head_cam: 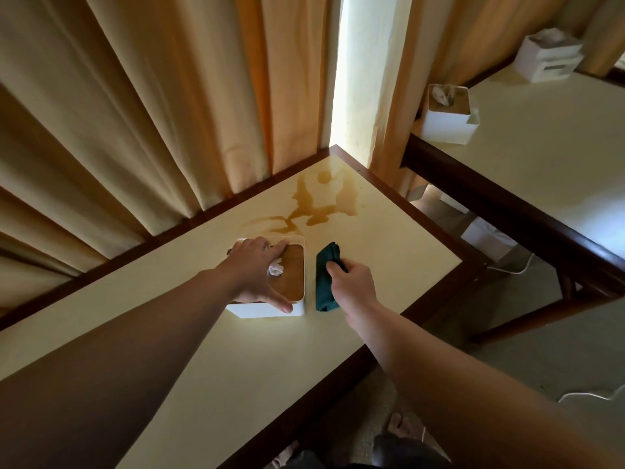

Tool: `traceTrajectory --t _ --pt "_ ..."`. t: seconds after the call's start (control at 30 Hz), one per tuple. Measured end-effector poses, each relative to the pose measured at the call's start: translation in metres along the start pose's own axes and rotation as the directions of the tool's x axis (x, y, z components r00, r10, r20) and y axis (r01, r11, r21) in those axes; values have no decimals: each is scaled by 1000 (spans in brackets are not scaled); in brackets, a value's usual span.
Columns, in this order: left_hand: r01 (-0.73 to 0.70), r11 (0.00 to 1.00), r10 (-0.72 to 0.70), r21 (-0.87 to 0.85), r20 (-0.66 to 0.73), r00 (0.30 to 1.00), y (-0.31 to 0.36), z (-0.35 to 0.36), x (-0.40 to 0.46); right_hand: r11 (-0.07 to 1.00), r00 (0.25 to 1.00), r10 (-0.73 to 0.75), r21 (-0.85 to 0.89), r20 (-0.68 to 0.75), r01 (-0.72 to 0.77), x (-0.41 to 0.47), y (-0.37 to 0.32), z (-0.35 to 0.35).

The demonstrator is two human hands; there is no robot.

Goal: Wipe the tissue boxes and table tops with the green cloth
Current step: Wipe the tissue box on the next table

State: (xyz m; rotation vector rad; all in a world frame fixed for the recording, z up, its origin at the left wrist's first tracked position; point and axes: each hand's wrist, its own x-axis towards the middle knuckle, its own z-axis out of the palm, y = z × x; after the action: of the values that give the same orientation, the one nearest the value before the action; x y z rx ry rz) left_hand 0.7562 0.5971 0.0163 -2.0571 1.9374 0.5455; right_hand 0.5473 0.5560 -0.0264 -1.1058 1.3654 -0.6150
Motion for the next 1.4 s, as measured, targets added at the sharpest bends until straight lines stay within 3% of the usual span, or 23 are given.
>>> traceTrajectory --t 0.1,0.23,0.37,0.43,0.6,0.73,1.0,1.17,1.3,1.4 --pt "-10 1000 10 -10 -3 1000 0 -1 -1 968 990 -139 -216 -35 128 12 -2 -24" --pt "-4 1000 4 -13 -5 1000 -1 -1 0 736 924 -376 -581 76 347 32 10 -46" --pt "12 999 -12 -49 -11 1000 -4 4 2 279 868 -243 -826 432 489 48 43 -55" --pt "15 997 -16 -72 -18 1000 -6 7 2 194 849 -220 -831 481 521 50 54 -56" --pt "18 995 -21 -93 -25 999 -8 9 2 212 850 -247 -830 465 516 50 60 -55" --pt "19 994 -20 -105 -2 1000 -7 5 2 300 868 -223 -816 444 495 48 48 -51" --pt "-57 990 57 129 1 998 -10 -10 -2 533 858 -288 -674 424 512 36 -9 -23" --pt "113 986 -129 -122 -132 983 -3 7 -25 514 797 -321 -613 512 600 37 -45 1" --pt "316 896 -391 -312 -216 895 24 40 -37 507 812 -219 -648 541 568 48 -52 15" --pt "398 828 -512 -395 -243 824 36 56 -40 467 813 -171 -681 557 564 48 -45 16"
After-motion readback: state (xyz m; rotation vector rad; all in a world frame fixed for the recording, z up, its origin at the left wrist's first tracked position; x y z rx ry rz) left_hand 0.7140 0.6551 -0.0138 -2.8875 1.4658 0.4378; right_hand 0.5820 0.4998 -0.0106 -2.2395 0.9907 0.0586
